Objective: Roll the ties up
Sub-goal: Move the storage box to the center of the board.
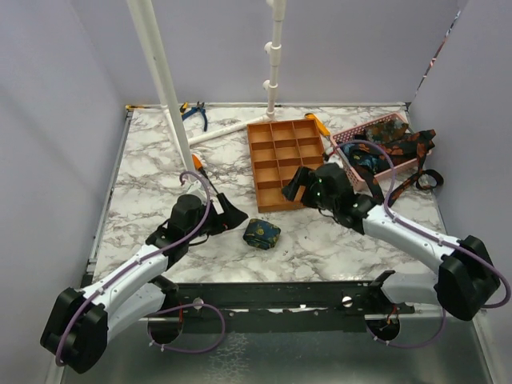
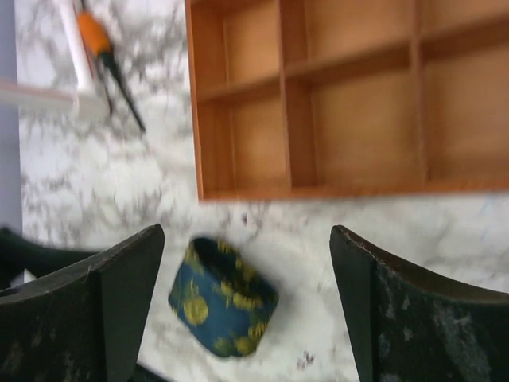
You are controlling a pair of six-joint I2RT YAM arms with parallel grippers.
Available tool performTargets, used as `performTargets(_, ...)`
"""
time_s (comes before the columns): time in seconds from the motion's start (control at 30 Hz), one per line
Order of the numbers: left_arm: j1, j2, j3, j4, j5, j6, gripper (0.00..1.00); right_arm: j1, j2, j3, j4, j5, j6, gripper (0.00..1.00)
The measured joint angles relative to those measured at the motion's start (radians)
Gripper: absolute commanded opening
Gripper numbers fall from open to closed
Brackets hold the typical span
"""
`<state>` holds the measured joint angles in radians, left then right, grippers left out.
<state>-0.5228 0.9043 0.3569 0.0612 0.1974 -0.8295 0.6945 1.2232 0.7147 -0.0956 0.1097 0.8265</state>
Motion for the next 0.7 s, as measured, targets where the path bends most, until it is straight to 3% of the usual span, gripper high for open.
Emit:
performTargets(0.2,0.0,-0.026,-0.017,-0.001,0.0,-0.009,0.88,-0.076,0.208,0.238,-0.069,0.058,-0.167,0.64)
performTargets(0.33,0.0,-0.058,-0.047,-0.003,0.0,-0.02,0.88,-0.074,0.365,0.331,-0.109,0.042,-0.223,0.57)
performTargets(0.5,0.0,-0.092,-0.065,-0.005,0.002,-0.03,0.87,-0.074,0.482,0.362,-0.154,0.006,-0.254,0.51)
performTargets(0.7,-0.014,-0.095,-0.074,-0.004,0.003,-0.045,0.86,-0.071,0.491,0.359,-0.178,-0.01,-0.29,0.43)
